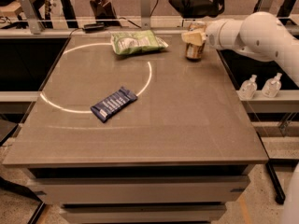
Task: Move orange can near rxbar blueberry
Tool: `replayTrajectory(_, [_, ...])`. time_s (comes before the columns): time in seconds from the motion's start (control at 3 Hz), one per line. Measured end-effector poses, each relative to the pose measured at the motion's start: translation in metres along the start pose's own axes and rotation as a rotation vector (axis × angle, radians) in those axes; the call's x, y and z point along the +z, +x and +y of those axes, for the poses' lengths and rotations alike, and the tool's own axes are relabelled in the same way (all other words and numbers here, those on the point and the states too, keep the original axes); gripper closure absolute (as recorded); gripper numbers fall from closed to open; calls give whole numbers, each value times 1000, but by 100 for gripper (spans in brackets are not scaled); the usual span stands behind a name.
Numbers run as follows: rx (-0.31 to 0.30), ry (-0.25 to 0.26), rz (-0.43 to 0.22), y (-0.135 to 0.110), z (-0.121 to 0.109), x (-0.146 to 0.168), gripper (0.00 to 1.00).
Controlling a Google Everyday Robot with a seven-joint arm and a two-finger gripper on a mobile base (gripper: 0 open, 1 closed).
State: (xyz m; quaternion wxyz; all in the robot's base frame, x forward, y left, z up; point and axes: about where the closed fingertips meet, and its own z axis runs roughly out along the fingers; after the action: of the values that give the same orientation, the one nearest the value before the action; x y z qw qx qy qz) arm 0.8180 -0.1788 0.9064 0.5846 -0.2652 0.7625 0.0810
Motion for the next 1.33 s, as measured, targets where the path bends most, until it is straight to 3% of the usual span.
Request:
replayTrajectory(0.33, [-4, -34, -17, -5, -4, -4, 65])
replayTrajectory(0.67, [-1, -119, -39, -10, 7, -25, 89])
replayTrajectory(1.0, [15, -247, -71, -16, 36, -62, 100])
replayTrajectory(1.33, [41, -338, -127, -33, 72, -109, 100])
